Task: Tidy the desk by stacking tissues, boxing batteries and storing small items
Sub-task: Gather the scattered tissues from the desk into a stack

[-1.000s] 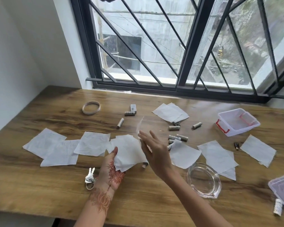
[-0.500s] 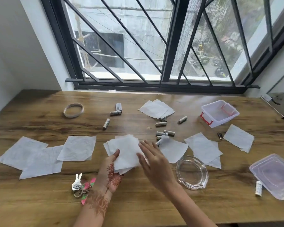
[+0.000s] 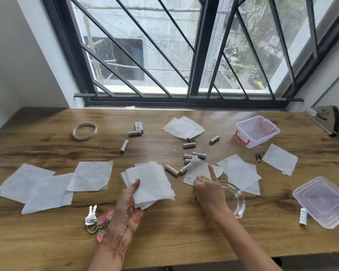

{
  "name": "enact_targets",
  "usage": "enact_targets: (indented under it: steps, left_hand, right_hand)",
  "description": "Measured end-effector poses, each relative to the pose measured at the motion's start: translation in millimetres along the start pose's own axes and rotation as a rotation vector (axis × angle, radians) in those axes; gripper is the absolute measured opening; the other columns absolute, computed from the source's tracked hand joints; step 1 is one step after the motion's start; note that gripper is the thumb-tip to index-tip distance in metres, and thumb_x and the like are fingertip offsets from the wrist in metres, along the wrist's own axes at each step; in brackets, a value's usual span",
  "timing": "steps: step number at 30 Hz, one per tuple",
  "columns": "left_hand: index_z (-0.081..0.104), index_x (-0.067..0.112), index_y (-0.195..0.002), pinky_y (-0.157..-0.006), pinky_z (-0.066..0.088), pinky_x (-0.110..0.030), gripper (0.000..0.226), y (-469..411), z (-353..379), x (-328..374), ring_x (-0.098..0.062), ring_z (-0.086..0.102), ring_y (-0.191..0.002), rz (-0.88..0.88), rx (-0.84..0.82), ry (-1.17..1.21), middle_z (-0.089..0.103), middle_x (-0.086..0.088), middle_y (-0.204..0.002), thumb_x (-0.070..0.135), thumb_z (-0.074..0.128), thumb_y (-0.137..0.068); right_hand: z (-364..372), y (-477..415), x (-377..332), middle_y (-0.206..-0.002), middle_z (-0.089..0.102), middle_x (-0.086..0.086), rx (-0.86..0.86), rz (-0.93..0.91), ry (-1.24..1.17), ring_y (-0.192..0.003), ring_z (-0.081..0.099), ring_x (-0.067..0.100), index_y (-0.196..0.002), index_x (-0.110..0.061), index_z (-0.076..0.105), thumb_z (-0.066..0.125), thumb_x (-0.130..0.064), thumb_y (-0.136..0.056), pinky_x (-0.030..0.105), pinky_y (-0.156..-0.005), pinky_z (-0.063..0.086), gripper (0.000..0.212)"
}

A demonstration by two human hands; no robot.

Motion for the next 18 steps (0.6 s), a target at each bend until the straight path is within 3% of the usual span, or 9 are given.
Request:
enact_targets:
  steps: [5, 7, 9, 12, 15, 16, 18]
  left_hand:
    - [0.060, 0.009, -0.097, -0.049, 0.057, -0.033, 0.012, 5, 2, 0, -0.019, 0.071, -0.062, 0.003, -0.009, -0.002, 0.074, -0.007, -0.073, 0.014, 0.050, -0.092]
    - [0.060, 0.008, -0.096, -0.047, 0.057, -0.032, 0.011, 7, 3, 0, -0.019, 0.071, -0.061, -0.005, -0.009, -0.001, 0.074, -0.006, -0.072, 0.014, 0.050, -0.092]
    - [0.060, 0.008, -0.095, -0.048, 0.057, -0.033, 0.012, 9, 3, 0, -0.020, 0.071, -0.062, -0.018, -0.016, 0.001, 0.074, -0.007, -0.073, 0.014, 0.050, -0.092]
    - [0.060, 0.006, -0.097, -0.051, 0.058, -0.036, 0.015, 10, 1, -2, -0.023, 0.071, -0.066, -0.054, -0.032, -0.008, 0.074, -0.010, -0.077, 0.015, 0.050, -0.091]
    - [0.060, 0.004, -0.100, -0.050, 0.058, -0.036, 0.018, 10, 0, -5, -0.025, 0.071, -0.068, -0.094, -0.030, -0.016, 0.074, -0.012, -0.078, 0.017, 0.052, -0.091]
    - [0.060, 0.003, -0.100, -0.049, 0.057, -0.036, 0.019, 11, 1, -6, -0.026, 0.071, -0.067, -0.108, -0.034, -0.013, 0.074, -0.013, -0.078, 0.017, 0.052, -0.091]
    - [0.059, 0.001, -0.102, -0.051, 0.058, -0.037, 0.023, 12, 5, -7, -0.026, 0.071, -0.066, -0.126, -0.066, 0.006, 0.073, -0.015, -0.079, 0.018, 0.049, -0.092]
  right_hand:
    - [-12, -2, -2, -0.034, 0.042, 0.001, 0.029, 0.049, -0.108, -0.029, 0.029, 0.014, -0.041, -0.010, 0.048, 0.066, 0.014, -0.047, 0.049, -0.096, 0.046, 0.032]
    - [-9, -2, 4, -0.041, 0.052, 0.003, 0.018, 0.130, -0.274, -0.033, 0.041, 0.015, -0.050, -0.009, 0.055, 0.068, 0.008, -0.061, 0.044, -0.094, 0.049, 0.024]
    - [-14, 1, 7, -0.059, 0.066, 0.006, 0.082, 0.258, -0.539, -0.049, 0.058, 0.015, -0.071, -0.006, 0.067, 0.066, 0.001, -0.076, 0.030, -0.094, 0.048, 0.009]
    - [-31, 5, 6, -0.084, 0.073, 0.004, 0.221, 0.412, -0.921, -0.074, 0.066, 0.011, -0.093, -0.006, 0.071, 0.067, -0.001, -0.079, 0.024, -0.075, 0.053, 0.015]
    - [-57, 5, -15, -0.083, 0.073, 0.005, 0.382, 0.186, -0.896, -0.075, 0.065, 0.008, -0.089, -0.006, 0.069, 0.067, 0.002, -0.077, 0.015, -0.069, 0.051, 0.014]
    - [-65, 6, -27, -0.089, 0.073, 0.008, 0.414, 0.052, -0.843, -0.084, 0.066, 0.007, -0.088, -0.004, 0.069, 0.066, 0.002, -0.076, 0.012, -0.075, 0.051, 0.014]
    - [-71, 9, -49, -0.103, 0.070, 0.011, 0.405, -0.219, -0.718, -0.101, 0.064, 0.013, -0.095, -0.001, 0.068, 0.064, 0.000, -0.079, 0.019, -0.089, 0.050, 0.016]
Point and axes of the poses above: each hand's wrist, its own y-axis away from the middle knuckle, its own z-axis out of the palm, x = y × z, the point moved 6 cm from there along -y, towards the middle knuckle
